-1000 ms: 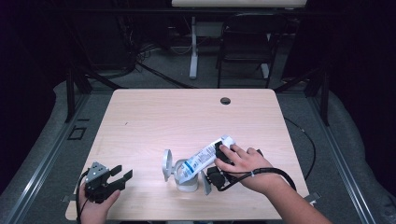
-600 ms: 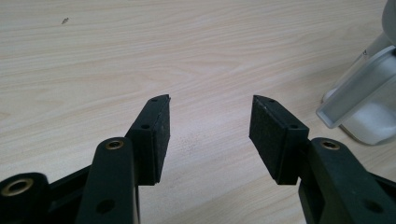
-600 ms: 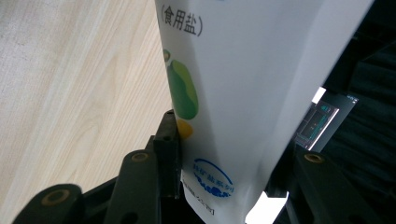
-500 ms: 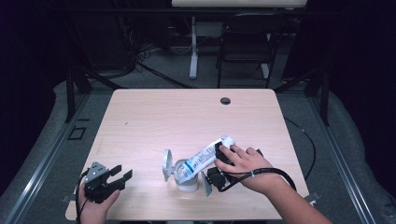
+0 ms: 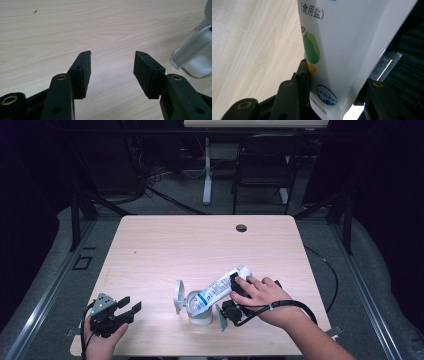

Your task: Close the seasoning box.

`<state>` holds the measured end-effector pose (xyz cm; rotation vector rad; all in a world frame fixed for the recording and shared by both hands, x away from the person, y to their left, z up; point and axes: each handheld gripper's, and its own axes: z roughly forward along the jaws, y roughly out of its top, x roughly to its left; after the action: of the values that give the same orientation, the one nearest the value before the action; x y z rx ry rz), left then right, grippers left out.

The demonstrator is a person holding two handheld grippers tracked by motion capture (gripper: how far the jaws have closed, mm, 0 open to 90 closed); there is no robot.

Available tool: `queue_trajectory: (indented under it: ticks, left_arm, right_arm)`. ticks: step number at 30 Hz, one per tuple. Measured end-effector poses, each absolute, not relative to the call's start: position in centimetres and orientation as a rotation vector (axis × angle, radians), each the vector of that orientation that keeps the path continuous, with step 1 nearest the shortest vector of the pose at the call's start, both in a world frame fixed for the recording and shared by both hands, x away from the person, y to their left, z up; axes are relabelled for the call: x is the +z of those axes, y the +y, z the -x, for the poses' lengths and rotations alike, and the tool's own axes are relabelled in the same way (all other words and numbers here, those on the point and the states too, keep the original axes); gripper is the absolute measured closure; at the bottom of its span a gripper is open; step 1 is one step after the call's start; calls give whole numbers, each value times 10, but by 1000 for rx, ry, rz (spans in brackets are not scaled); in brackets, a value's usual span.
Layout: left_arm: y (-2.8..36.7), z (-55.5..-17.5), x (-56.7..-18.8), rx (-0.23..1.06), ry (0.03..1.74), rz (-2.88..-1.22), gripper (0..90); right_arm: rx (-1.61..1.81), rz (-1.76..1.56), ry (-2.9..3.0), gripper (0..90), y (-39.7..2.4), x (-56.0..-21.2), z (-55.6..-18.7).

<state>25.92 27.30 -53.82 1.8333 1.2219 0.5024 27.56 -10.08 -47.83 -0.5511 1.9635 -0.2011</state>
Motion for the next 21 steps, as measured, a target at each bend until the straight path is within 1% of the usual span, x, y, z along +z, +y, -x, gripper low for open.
queue_trajectory:
  ticks: [21]
  left_arm:
    - [272, -259, -538, 504, 1219, -1834, 485]
  right_arm:
    - [-204, 567, 1948, 627, -101, -478, -273]
